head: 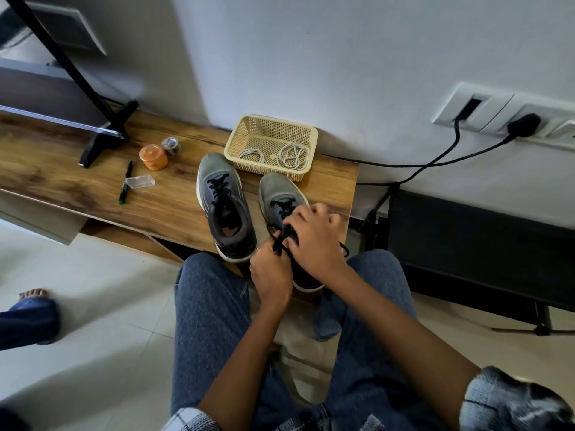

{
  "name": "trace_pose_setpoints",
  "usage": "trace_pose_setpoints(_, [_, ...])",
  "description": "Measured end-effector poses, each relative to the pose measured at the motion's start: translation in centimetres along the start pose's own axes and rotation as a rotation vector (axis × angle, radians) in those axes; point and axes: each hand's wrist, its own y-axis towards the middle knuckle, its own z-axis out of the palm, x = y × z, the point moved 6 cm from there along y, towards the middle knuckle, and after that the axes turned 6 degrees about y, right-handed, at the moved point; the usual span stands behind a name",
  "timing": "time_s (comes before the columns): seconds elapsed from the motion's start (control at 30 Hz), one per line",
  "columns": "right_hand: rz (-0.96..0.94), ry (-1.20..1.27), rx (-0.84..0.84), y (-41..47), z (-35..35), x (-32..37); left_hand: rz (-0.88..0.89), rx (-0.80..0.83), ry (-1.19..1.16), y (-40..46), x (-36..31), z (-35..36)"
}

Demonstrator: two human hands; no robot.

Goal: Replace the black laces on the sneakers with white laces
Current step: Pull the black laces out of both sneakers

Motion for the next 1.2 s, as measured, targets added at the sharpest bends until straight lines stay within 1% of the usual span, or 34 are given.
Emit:
trace_pose_setpoints(0.07, [-0.08, -0.144, 0.047, 0.3, 0.7, 0.7, -0.003, 0.003, 0.002, -0.1, -0.1, 0.0])
trace_pose_setpoints(0.2, [-0.061, -0.201, 0.002, 0.7, 0.7, 0.7, -0.004, 0.009, -0.019, -0.1, -0.2, -0.2])
trace_pose_setpoints(0.27, [-0.04, -0.187, -0.035, 0.6, 0.1, 0.7, -0.009, 0.007, -0.025, -0.1, -0.2, -0.2])
trace_pose_setpoints(0.33, [-0.069, -0.144, -0.105, 0.4, -0.3, 0.7, -0.014, 0.003, -0.028, -0.1, -0.3, -0.2])
trace_pose_setpoints(0.37, [-0.083, -0.104, -0.13, 0.2, -0.4, 0.7, -0.018, 0.0, -0.023, -0.2, -0.3, -0.2])
trace_pose_setpoints(0.43, [-0.04, 0.001, -0.133, 0.0, -0.4, 0.1, -0.031, -0.007, 0.004, -0.1, -0.3, -0.2])
trace_pose_setpoints(0.5, [0.083, 0.109, -0.059, 0.0, 0.2, -1.1, -0.035, -0.021, 0.041, 0.0, -0.2, -0.2])
trace_pose_setpoints(0.53, [0.141, 0.211, -0.045, -0.1, 0.3, -1.7, -0.032, -0.027, 0.051, 0.1, -0.2, -0.2])
trace_pose_setpoints(0.6, [0.246, 0.466, -0.137, -0.6, -0.4, -2.7, -0.011, -0.034, 0.053, 0.2, -0.2, -0.3])
trace_pose_setpoints(0.67, [0.395, 0.648, -0.228, -1.2, -1.1, -4.0, 0.008, -0.04, 0.038, 0.2, -0.2, -0.3])
trace_pose_setpoints(0.73, [0.605, 0.84, -0.302, -2.0, -1.1, -5.5, -0.004, -0.04, 0.032, 0.2, -0.2, -0.3])
trace_pose_setpoints(0.8, [0.861, 1.109, -0.389, -2.8, -0.5, -6.7, -0.013, -0.033, 0.044, 0.1, -0.3, -0.1])
trace_pose_setpoints(0.83, [0.948, 1.22, -0.422, -3.0, -0.2, -7.0, -0.012, -0.029, 0.046, 0.1, -0.3, 0.0])
trace_pose_setpoints(0.87, [0.983, 1.243, -0.428, -3.1, 0.0, -7.1, -0.013, -0.029, 0.044, 0.1, -0.3, 0.0])
trace_pose_setpoints(0.9, [0.965, 1.164, -0.396, -3.0, -0.1, -7.0, -0.015, -0.033, 0.038, 0.1, -0.2, -0.1])
trace_pose_setpoints(0.93, [0.897, 1.024, -0.342, -2.8, -0.6, -6.7, -0.017, -0.04, 0.031, 0.1, -0.1, -0.2])
trace_pose_setpoints(0.97, [0.797, 0.87, -0.291, -2.5, -1.2, -6.1, -0.019, -0.045, 0.024, 0.2, 0.0, -0.3])
trace_pose_setpoints(1.03, [0.547, 0.61, -0.262, -1.8, -2.3, -4.6, -0.02, -0.045, 0.03, 0.2, 0.1, -0.4])
trace_pose_setpoints(1.1, [0.348, 0.43, -0.229, -1.2, -2.9, -2.9, -0.011, -0.039, 0.039, 0.2, -0.1, -0.3])
trace_pose_setpoints(1.2, [0.086, 0.142, -0.131, -0.3, -2.2, -0.4, 0.006, -0.029, 0.021, 0.1, -0.1, 0.1])
